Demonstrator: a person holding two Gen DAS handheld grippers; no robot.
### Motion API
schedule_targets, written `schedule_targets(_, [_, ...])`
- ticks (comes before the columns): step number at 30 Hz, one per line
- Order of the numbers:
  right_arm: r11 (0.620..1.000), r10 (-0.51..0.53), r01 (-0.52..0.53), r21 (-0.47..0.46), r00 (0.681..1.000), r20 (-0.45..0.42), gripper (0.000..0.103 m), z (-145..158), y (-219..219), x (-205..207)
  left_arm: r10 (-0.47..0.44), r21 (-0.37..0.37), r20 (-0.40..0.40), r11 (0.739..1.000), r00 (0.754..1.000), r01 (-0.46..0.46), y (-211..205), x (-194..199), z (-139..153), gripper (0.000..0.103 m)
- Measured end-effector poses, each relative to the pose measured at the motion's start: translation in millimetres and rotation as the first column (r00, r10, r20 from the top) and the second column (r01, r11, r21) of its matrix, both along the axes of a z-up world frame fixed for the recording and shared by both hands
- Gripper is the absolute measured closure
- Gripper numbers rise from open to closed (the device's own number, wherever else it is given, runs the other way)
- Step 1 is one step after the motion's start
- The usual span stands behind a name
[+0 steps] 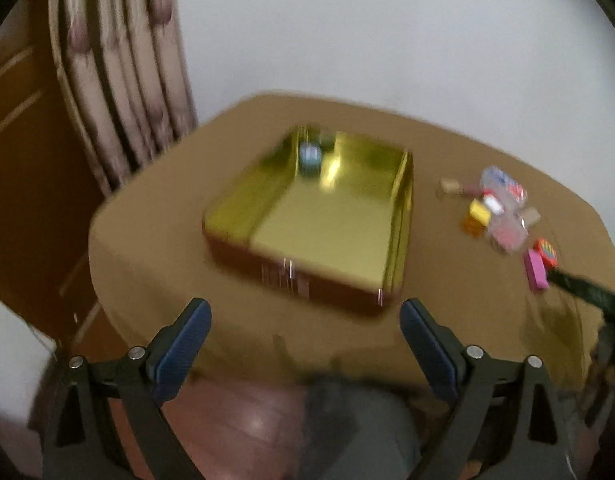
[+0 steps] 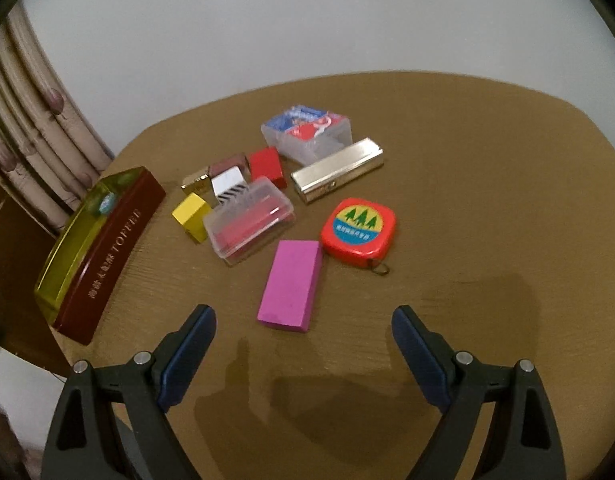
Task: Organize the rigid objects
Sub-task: 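Grasp the pink eraser with the right gripper and release it in the tray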
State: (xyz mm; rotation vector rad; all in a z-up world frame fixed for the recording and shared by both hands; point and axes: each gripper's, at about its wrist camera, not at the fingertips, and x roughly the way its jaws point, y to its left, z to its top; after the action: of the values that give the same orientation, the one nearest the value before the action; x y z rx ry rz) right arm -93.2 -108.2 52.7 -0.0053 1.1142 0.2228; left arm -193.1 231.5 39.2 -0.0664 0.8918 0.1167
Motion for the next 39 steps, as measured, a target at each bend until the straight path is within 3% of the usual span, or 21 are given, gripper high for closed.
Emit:
schedule_targets(8, [0.997,-0.017,0.013,-0.077,0.999,-0.047,0.050,-16,17,9,0.046,-0.190,-0.104,0.980,0.994,-0.065,6,-13,-44,0.009])
schedule_targets(10, [0.996,-0.019,0.014,-0.083,0.998,-0.058,0.054,-19,19,11,0.070,-0.195,-0.090,0.977,0.994,-0.086,8,-17,-48,0.009])
schedule_targets(12, [0.994,-0.023,0.016,-0.109,0.998,-0.059,0.070,-21,23,15,0.104,-0.184,-0.065,0.976,0.992,-0.114,7,-21,-50,0.009])
schedule_targets(13, [0.993,-0.023,0.014,-0.121,0.997,-0.067,0.072,-22,24,16,0.111,-0.182,-0.061,0.976,0.992,-0.120,8,-23,-49,0.009])
schedule_targets(17, [0.990,0.002,-0.012,-0.141,0.997,-0.072,0.072,-19,27,12,0.112,-0.169,-0.092,0.977,0.989,-0.127,6,-20,-47,0.010])
schedule_targets(20, [0.994,0.052,-0.055,-0.099,0.998,-0.035,0.072,3,38,3,0.093,-0.172,-0.130,0.978,0.987,-0.114,4,-15,-40,0.010])
schedule_targets(22, [0.995,0.092,-0.093,-0.048,0.996,-0.013,0.072,27,55,4,0.147,-0.106,-0.075,0.982,0.986,-0.155,7,-21,-28,0.009])
schedule_targets(25, [0.983,0.181,-0.181,0.041,0.983,-0.005,0.072,59,101,16,0.156,-0.036,-0.038,0.987,0.987,-0.158,5,-23,-17,0.001])
schedule_targets(27, [0.967,0.239,-0.236,0.101,0.971,-0.023,0.072,65,135,29,0.158,-0.033,-0.025,0.987,0.987,-0.159,8,-25,-11,0.001])
schedule_targets(30, [0.941,0.306,-0.286,0.181,0.948,-0.094,0.072,52,195,48,0.171,-0.024,0.039,0.985,0.984,-0.170,13,-33,-1,0.001])
schedule_targets(32, [0.939,0.325,-0.303,0.165,0.937,-0.127,0.072,32,230,59,0.168,-0.006,0.061,0.986,0.984,-0.168,13,-35,1,0.001])
schedule_targets(39, [0.956,0.294,-0.285,0.074,0.924,-0.242,0.072,-46,301,100,0.162,-0.045,-0.036,0.986,0.986,-0.163,19,-24,-16,0.001])
